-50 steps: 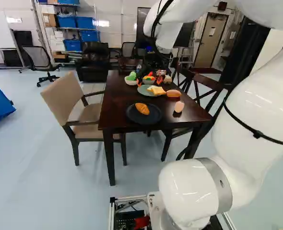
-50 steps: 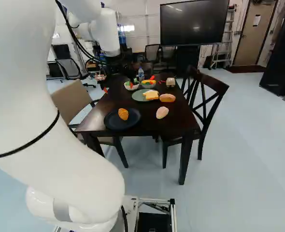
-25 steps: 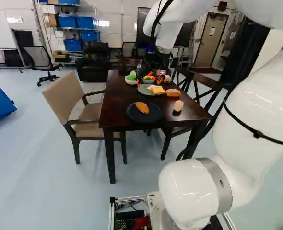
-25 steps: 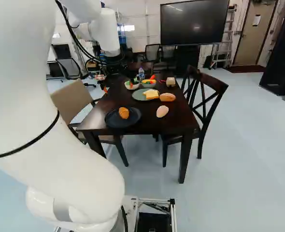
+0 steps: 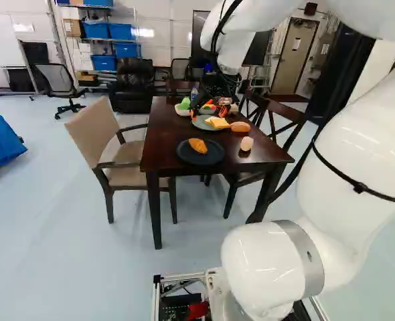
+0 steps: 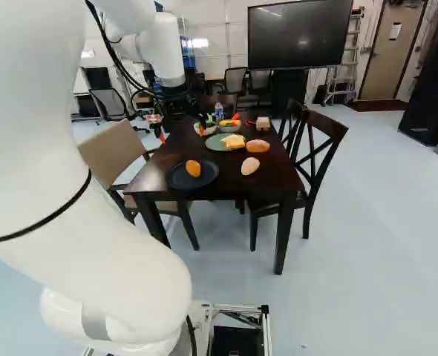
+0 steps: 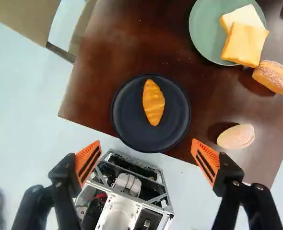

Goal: Move the croissant to the empty plate

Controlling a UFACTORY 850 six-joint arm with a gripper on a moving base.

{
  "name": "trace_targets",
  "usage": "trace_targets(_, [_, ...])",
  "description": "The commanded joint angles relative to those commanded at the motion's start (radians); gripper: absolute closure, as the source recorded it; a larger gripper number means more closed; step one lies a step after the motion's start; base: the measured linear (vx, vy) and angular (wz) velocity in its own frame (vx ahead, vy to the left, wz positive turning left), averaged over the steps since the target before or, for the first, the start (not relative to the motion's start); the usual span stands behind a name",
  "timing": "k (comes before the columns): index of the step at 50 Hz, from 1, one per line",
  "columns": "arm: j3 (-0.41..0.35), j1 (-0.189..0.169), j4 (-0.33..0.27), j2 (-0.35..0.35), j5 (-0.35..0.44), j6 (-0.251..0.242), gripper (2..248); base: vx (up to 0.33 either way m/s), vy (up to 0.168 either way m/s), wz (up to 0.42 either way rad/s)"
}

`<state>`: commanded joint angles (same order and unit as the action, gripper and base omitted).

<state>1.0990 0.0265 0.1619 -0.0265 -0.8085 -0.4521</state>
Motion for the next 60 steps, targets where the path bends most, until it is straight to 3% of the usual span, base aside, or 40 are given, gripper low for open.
trace_targets(60, [0.000,0.000,0.000,0.000,0.000,0.000,3,-0.100,0.001,0.012])
